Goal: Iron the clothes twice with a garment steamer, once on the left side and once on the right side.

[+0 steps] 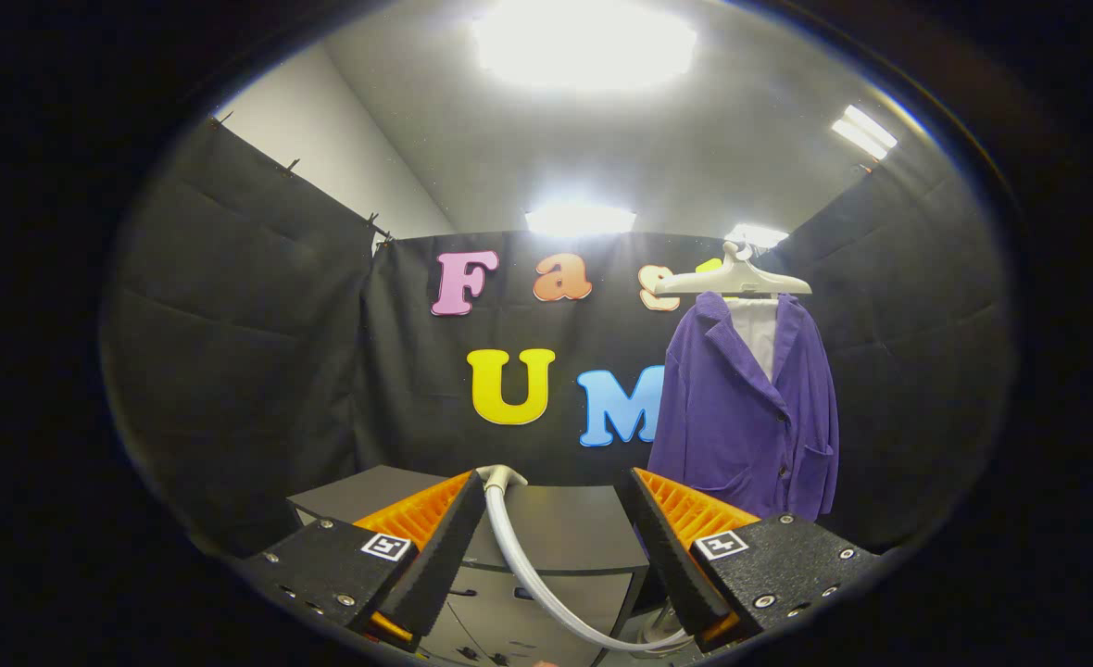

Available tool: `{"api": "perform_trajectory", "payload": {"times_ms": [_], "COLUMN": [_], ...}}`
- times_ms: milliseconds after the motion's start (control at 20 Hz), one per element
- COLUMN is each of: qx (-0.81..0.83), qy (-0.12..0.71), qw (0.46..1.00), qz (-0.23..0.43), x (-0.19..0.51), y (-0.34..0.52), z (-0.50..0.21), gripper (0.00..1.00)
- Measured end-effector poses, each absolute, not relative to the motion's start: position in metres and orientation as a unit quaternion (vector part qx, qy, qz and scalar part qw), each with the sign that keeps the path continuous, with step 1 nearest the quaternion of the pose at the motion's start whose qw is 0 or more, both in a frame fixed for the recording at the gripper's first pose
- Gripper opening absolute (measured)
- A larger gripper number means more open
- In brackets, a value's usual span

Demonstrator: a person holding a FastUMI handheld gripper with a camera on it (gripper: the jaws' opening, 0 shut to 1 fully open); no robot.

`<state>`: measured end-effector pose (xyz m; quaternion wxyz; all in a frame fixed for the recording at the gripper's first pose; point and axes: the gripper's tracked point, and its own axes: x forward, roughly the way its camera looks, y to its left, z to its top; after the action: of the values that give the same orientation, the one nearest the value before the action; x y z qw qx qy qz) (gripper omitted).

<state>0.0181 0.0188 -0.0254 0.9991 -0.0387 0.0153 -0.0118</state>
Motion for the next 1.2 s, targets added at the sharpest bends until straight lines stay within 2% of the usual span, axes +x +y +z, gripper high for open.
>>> {"api": "perform_trajectory", "payload": {"times_ms": [450, 650, 950, 1200], "qx": [-0.053, -0.064, -0.064, -0.018], "qy": [0.046, 0.026, 0.057, 0.11], "qw": [0.997, 0.997, 0.996, 0.99], "qz": [-0.031, -0.042, 0.011, 0.09], "x": [0.029, 0.031, 0.033, 0.042], "y": [-0.001, -0.017, -0.023, 0.003], "z": [-0.044, -0.03, -0.025, -0.015], "gripper": [0.95, 0.95, 0.95, 0.95]}}
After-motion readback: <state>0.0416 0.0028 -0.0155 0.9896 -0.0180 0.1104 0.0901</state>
